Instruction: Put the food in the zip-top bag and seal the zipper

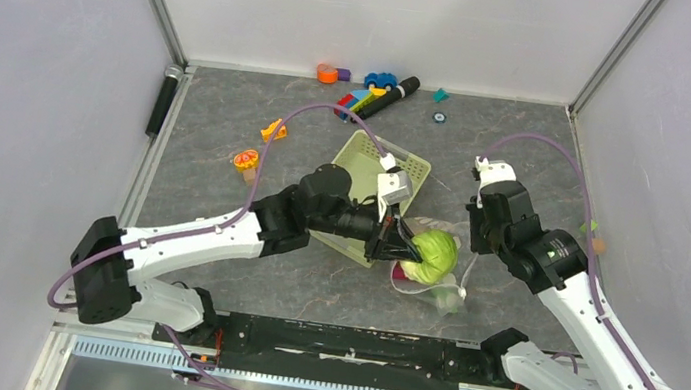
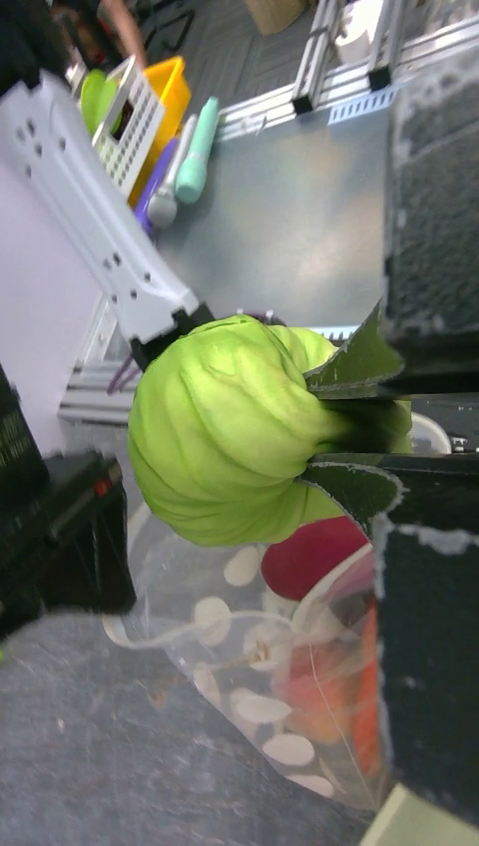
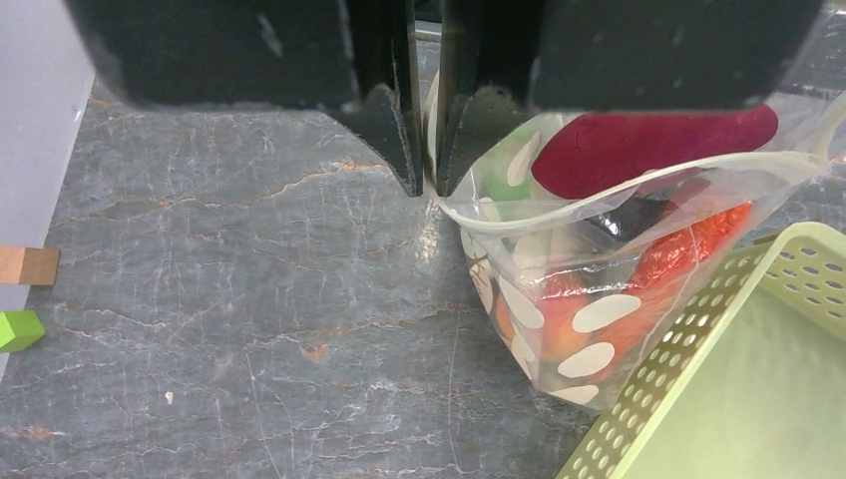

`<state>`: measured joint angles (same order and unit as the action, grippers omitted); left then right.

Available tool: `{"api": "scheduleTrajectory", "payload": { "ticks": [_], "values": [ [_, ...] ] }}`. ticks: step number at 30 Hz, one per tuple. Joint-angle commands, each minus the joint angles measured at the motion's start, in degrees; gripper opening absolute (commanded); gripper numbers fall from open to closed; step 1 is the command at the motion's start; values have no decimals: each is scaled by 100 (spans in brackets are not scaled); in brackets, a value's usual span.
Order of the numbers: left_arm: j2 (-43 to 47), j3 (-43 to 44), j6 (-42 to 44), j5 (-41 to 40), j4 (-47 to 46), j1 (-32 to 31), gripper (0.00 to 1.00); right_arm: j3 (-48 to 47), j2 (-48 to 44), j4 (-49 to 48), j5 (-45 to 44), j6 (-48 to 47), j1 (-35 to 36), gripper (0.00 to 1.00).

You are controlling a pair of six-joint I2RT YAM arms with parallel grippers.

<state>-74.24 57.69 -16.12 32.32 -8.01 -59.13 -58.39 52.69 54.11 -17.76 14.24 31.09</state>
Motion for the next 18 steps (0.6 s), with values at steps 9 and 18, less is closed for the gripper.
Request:
{"api": "scheduleTrajectory", "payload": {
  "ticks": [9, 18],
  "values": [
    [-959, 631, 499, -2190, 718, -239, 2, -262, -199, -164, 565, -170, -7, 14],
    [-1514, 1133, 836, -2664, 1200, -692, 7, -317, -148, -353, 1499, -255, -7, 14]
  ]
}}
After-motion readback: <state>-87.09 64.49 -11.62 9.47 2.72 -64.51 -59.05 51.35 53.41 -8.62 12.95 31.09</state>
